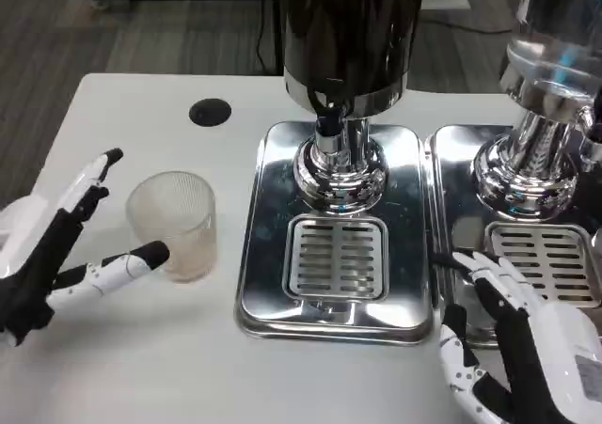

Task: Grasp the cup under the faucet to collect the drink, then remove the cup.

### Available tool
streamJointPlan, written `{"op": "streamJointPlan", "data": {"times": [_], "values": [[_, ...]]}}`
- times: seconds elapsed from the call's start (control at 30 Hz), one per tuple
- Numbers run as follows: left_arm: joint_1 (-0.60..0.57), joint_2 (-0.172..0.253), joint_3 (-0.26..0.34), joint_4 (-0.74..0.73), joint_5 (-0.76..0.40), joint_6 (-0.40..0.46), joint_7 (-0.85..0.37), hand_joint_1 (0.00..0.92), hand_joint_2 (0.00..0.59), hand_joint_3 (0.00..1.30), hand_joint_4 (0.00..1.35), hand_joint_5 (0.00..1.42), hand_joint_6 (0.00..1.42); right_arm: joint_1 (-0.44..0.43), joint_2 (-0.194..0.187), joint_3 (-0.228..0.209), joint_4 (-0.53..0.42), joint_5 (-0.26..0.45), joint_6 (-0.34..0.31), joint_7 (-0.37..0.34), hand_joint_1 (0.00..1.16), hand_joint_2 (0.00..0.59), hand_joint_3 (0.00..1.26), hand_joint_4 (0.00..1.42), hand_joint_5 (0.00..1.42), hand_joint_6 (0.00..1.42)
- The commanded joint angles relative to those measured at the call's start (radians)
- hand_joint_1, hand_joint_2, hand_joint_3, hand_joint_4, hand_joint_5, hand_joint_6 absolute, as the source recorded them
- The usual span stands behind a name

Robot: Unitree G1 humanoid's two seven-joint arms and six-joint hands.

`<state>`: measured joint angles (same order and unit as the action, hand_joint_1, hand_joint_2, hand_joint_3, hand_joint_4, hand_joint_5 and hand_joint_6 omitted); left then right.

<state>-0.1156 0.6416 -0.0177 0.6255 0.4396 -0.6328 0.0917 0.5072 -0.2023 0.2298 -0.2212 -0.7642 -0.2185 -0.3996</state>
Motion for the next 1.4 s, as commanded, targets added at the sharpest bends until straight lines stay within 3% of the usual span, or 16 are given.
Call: {"op": "streamJointPlan", "data": {"times": [0.03, 0.53, 0.9, 1.13, 1.27, 1.4], "values": [[-0.071, -0.01, -0.039, 0.065, 0.016, 0.033, -0.013, 0.0, 0.003, 0.0, 0.0, 0.13, 0.16, 0.004, 0.006, 0.002, -0.016, -0.008, 0.007, -0.006, 0.45, 0.586, 0.29, 0.19, 0.13, 0.2], [-0.2, -0.011, -0.149, 0.185, 0.03, 0.107, -0.061, 0.0, 0.0, 0.0, 0.0, 0.06, 0.12, 0.019, 0.022, 0.008, -0.024, -0.012, 0.012, -0.02, 0.47, 0.58, 0.29, 0.19, 0.13, 0.24], [-0.249, -0.028, -0.183, 0.275, 0.044, 0.078, -0.041, 0.0, 0.001, 0.0, 0.0, 0.06, 0.11, 0.013, 0.029, 0.007, -0.017, -0.019, 0.013, -0.021, 0.47, 0.58, 0.29, 0.19, 0.13, 0.25], [-0.271, -0.048, -0.189, 0.329, 0.038, 0.034, -0.01, 0.025, 0.02, 0.0, 0.0, 0.12, 0.14, 0.005, 0.032, 0.007, -0.014, -0.02, 0.017, -0.019, 0.48, 0.58, 0.29, 0.2, 0.14, 0.27], [-0.284, -0.076, -0.194, 0.351, 0.041, 0.022, 0.022, 0.069, 0.054, 0.06, 0.07, 0.19, 0.21, 0.0, 0.033, 0.008, -0.013, -0.02, 0.021, -0.017, 0.48, 0.58, 0.29, 0.2, 0.14, 0.28], [-0.292, -0.092, -0.195, 0.363, 0.04, 0.038, 0.037, 0.097, 0.081, 0.11, 0.12, 0.24, 0.27, 0.022, 0.039, -0.002, -0.015, 0.027, 0.012, -0.014, 0.48, 0.58, 0.29, 0.2, 0.15, 0.28]]}}
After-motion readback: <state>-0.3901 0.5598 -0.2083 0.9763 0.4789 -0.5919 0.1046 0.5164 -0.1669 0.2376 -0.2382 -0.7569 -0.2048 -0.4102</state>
